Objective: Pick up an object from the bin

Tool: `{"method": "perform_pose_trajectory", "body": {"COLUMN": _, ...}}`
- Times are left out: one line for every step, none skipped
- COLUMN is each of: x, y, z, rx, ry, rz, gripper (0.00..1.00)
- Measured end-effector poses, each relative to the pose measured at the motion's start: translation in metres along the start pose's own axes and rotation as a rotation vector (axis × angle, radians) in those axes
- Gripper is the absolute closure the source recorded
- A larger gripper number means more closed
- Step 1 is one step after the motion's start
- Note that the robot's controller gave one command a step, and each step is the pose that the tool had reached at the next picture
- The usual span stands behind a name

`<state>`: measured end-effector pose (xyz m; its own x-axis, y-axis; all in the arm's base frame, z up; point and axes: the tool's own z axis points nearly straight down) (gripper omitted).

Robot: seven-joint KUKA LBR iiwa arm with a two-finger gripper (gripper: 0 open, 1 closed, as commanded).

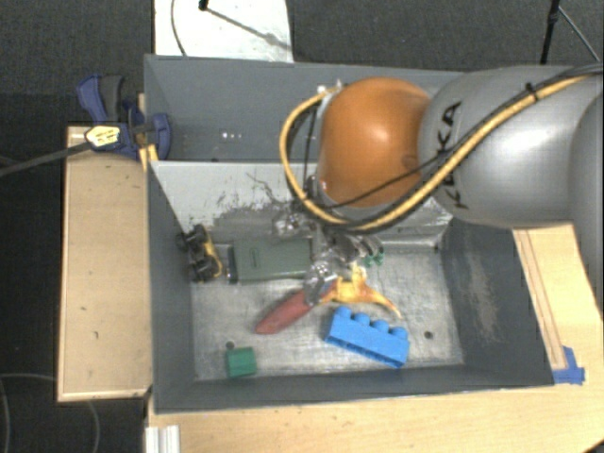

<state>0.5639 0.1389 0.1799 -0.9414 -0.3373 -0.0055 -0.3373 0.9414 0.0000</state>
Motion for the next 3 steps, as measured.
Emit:
{"method": "perform_pose_trajectory", "body": {"x": 0.019, "y": -0.004, "z": 0.019, "rx": -0.001, "ry": 0.005, "rz": -0.153, "gripper": 0.0}}
{"method": "perform_pose_trajectory", "body": {"x": 0.007, "y": -0.003, "z": 0.021, "rx": 0.0, "ry": 0.001, "rz": -0.049, "gripper": 0.0}}
{"method": "perform_pose_trajectory", "body": {"x": 0.003, "y": -0.01, "z": 0.085, "rx": 0.0, "ry": 0.0, "rz": -0.501, "gripper": 0.0}}
